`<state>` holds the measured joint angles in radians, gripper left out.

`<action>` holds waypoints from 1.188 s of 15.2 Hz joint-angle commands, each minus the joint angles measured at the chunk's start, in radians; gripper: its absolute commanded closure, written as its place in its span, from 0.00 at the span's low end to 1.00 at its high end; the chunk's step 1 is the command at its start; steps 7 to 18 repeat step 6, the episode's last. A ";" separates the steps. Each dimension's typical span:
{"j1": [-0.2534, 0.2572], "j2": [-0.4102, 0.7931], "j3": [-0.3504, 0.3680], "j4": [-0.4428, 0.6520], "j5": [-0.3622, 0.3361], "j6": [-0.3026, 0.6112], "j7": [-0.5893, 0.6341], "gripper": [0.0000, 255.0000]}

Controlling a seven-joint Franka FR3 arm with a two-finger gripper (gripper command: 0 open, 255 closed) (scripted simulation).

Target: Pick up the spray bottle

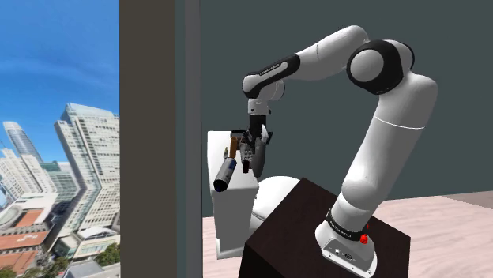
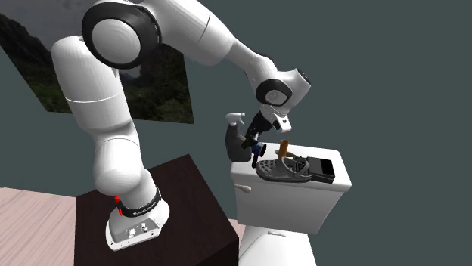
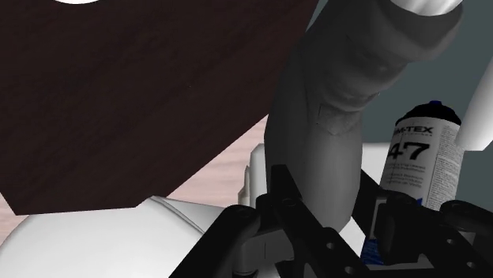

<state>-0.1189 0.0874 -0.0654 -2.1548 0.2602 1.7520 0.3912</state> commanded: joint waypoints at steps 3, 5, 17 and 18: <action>-0.001 -0.027 -0.001 0.026 -0.005 -0.052 0.013 1.00; -0.001 -0.035 -0.001 0.034 -0.006 -0.066 0.017 1.00; -0.001 -0.035 -0.001 0.034 -0.006 -0.066 0.017 1.00; -0.001 -0.035 -0.001 0.034 -0.006 -0.066 0.017 1.00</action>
